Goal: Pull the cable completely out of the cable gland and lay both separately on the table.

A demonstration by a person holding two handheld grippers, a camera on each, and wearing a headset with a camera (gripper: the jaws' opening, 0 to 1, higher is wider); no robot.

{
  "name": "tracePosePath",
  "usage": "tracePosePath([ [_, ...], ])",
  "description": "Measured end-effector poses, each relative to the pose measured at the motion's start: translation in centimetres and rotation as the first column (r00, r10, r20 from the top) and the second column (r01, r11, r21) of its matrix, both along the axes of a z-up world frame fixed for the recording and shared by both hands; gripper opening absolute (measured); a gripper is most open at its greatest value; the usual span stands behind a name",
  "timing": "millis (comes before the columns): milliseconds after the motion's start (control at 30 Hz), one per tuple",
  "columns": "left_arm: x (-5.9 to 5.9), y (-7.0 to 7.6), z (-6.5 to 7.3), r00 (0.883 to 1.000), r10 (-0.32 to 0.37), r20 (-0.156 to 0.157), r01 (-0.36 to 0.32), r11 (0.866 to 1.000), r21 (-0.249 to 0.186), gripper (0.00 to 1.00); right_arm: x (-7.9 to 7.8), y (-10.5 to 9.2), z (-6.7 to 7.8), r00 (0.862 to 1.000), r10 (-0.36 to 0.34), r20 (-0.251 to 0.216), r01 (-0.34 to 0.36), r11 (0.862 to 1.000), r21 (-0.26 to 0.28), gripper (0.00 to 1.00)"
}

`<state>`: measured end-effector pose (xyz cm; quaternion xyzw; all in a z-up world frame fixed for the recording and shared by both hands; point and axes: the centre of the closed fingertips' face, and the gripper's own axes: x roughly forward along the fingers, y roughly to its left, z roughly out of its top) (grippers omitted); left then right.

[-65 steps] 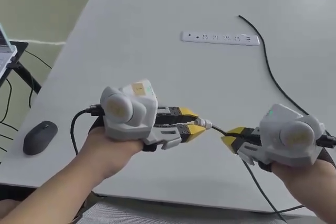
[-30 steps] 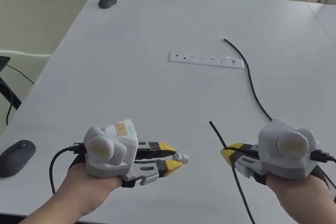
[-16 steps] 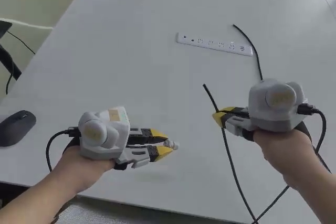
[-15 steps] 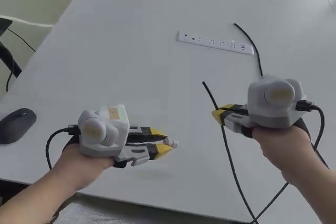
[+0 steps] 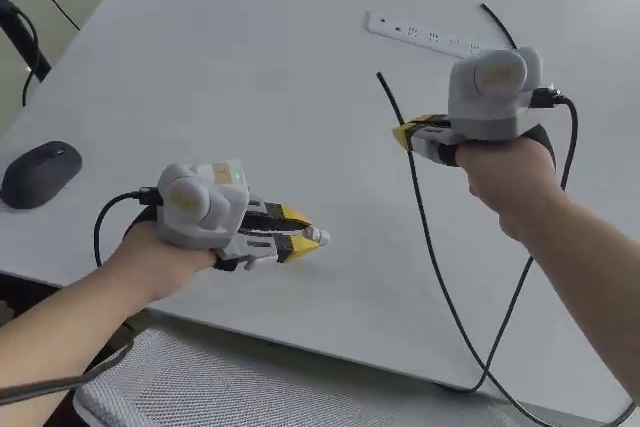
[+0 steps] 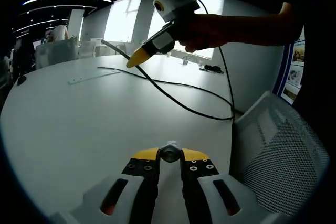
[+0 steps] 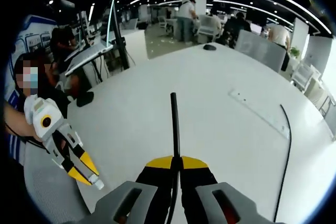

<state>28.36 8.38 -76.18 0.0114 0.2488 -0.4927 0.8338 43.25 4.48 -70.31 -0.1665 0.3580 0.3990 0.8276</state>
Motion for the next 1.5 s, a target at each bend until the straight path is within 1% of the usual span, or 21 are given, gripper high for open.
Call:
tracePosePath([
  [100, 0.0, 0.1, -0.7, 1.0, -0.003, -0.007, 0.003, 1.0, 0.003, 0.16, 0.5, 1.2, -0.9, 0.999, 0.032, -0.002, -0.032, 0.999, -0.028, 0.0],
  [167, 0.0, 0.2, -0.9, 1.0, -0.003, -0.01, 0.003, 1.0, 0.003, 0.16, 1.7, 1.9, -2.4, 0.998, 0.055, -0.008, -0.055, 0.998, -0.043, 0.0],
  [233, 0.1, 0.4, -1.1, 1.0, -0.002, -0.014, 0.002, 1.0, 0.003, 0.16, 1.6, 2.7, -3.0, 0.997, 0.076, -0.014, -0.076, 0.996, -0.054, 0.0],
  [300, 0.2, 0.6, -1.4, 1.0, 0.003, -0.017, -0.003, 1.0, 0.003, 0.16, 1.4, 3.9, -3.8, 0.992, 0.124, -0.015, -0.125, 0.99, -0.069, 0.0],
  [333, 0.2, 0.7, -1.5, 1.0, 0.005, -0.02, -0.005, 1.0, 0.002, 0.16, 1.2, 4.4, -4.5, 0.989, 0.147, -0.021, -0.148, 0.985, -0.089, 0.0],
  [400, 0.1, 0.8, -1.6, 1.0, 0.007, -0.022, -0.007, 1.0, -0.002, 0.16, 1.0, 5.2, -5.3, 0.985, 0.172, -0.028, -0.174, 0.98, -0.102, 0.0],
  [433, 0.2, 0.9, -1.9, 1.0, 0.007, -0.026, -0.007, 1.0, -0.004, 0.16, 0.9, 5.7, -5.8, 0.981, 0.192, -0.026, -0.194, 0.975, -0.107, 0.0],
  [467, 0.1, 0.9, -2.0, 1.0, 0.005, -0.026, -0.005, 1.0, -0.004, 0.16, 0.9, 6.1, -6.9, 0.978, 0.207, -0.03, -0.209, 0.972, -0.111, 0.0],
  [567, 0.3, 1.2, -2.6, 1.0, 0.001, -0.03, -0.001, 1.0, 0.002, 0.16, 0.5, 6.9, -7.9, 0.972, 0.23, -0.05, -0.234, 0.965, -0.119, 0.0],
  [633, 0.4, 1.3, -2.8, 0.999, 0.008, -0.032, -0.008, 1.0, -0.005, 0.16, 0.1, 7.5, -8.5, 0.965, 0.256, -0.056, -0.261, 0.957, -0.127, 0.0],
  [667, 0.4, 1.4, -2.9, 0.999, 0.01, -0.034, -0.011, 1.0, -0.006, 0.16, 0.0, 7.7, -9.3, 0.96, 0.275, -0.061, -0.281, 0.949, -0.14, 0.0],
  [767, 0.4, 1.5, -3.2, 0.999, 0.011, -0.038, -0.011, 1.0, -0.008, 0.16, 0.0, 8.1, -10.1, 0.951, 0.3, -0.07, -0.307, 0.939, -0.156, 0.0],
  [833, 0.4, 1.5, -3.4, 0.999, 0.009, -0.037, -0.01, 1.0, -0.007, 0.16, -0.1, 8.3, -10.4, 0.947, 0.311, -0.076, -0.32, 0.934, -0.162, 0.0],
  [867, 0.4, 1.6, -3.5, 0.999, 0.009, -0.038, -0.009, 1.0, -0.004, 0.16, -0.3, 8.2, -9.8, 0.946, 0.314, -0.078, -0.323, 0.932, -0.164, 0.0],
  [900, 0.3, 1.7, -3.6, 0.999, 0.011, -0.038, -0.011, 1.0, -0.004, 0.16, -0.3, 8.3, -9.8, 0.944, 0.32, -0.081, -0.329, 0.929, -0.168, 0.0],
  [1000, 0.3, 1.9, -3.8, 0.999, 0.017, -0.04, -0.017, 1.0, -0.006, 0.16, -0.4, 8.6, -10.6, 0.938, 0.335, -0.088, -0.346, 0.922, -0.176, 0.0],
  [1133, 0.2, 2.0, -4.0, 0.999, 0.022, -0.044, -0.022, 1.0, -0.008, 0.16, -1.0, 8.8, -10.9, 0.929, 0.359, -0.083, -0.369, 0.909, -0.195, 0.0],
  [1233, 0.2, 2.1, -4.1, 0.999, 0.026, -0.045, -0.026, 1.0, -0.01, 0.16, -1.0, 8.8, -11.1, 0.927, 0.365, -0.081, -0.374, 0.906, -0.2, 0.0],
  [1433, 0.1, 2.2, -4.4, 0.999, 0.026, -0.044, -0.026, 1.0, 0.0, 0.16, -2.0, 9.0, -11.2, 0.925, 0.37, -0.087, -0.38, 0.903, -0.2, 0.0],
  [1467, 0.2, 2.2, -4.4, 0.999, 0.028, -0.038, -0.028, 1.0, 0.005, 0.16, -2.2, 9.0, -11.2, 0.924, 0.371, -0.089, -0.382, 0.903, -0.199, 0.0],
  [1500, 0.2, 2.3, -4.4, 0.999, 0.029, -0.039, -0.029, 1.0, 0.006, 0.16, -2.2, 9.0, -11.2, 0.924, 0.371, -0.09, -0.381, 0.903, -0.199, 0.0],
])
